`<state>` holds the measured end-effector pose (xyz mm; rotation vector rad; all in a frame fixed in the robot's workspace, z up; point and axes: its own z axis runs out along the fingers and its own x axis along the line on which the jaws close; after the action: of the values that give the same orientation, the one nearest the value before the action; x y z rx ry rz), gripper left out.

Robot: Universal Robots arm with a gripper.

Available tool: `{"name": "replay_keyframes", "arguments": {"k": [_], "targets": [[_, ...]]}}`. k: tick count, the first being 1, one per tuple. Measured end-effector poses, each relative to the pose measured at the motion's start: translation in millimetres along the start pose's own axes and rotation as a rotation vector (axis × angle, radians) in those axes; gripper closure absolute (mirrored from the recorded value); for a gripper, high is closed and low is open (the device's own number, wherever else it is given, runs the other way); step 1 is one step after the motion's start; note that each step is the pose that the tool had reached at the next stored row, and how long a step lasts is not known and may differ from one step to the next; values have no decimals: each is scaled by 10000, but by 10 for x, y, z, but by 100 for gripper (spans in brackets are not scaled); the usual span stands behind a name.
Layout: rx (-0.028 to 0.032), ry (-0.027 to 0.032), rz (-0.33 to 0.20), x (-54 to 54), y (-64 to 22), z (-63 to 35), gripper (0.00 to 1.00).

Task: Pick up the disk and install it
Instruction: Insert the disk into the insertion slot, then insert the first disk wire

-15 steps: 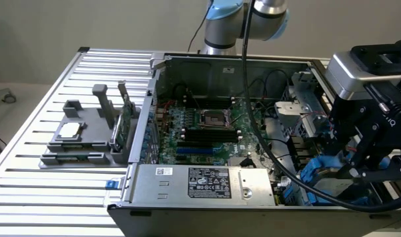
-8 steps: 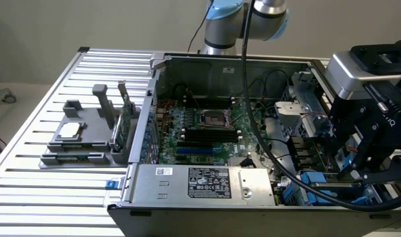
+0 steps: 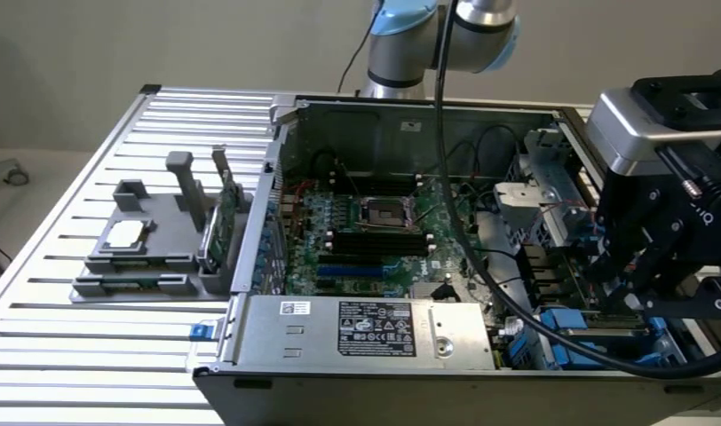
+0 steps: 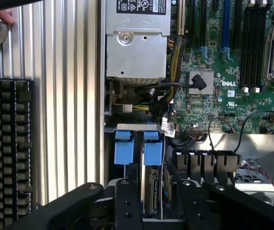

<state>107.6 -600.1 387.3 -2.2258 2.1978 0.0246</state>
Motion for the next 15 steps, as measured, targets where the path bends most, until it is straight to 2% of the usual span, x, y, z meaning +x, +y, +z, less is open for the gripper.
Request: {"name": "replay_keyframes", "arguments": {"k": [3, 4, 5, 7, 9, 15], "targets": [[0, 0, 0, -1, 0, -32, 80], [0, 1, 0, -1, 0, -47, 80], [0, 1, 0, -1, 0, -68, 85], [0, 0, 0, -3, 0, -116, 89], [-1, 0, 0, -3, 0, -143, 89], [-6, 3, 0, -3, 0, -144, 89]]}}
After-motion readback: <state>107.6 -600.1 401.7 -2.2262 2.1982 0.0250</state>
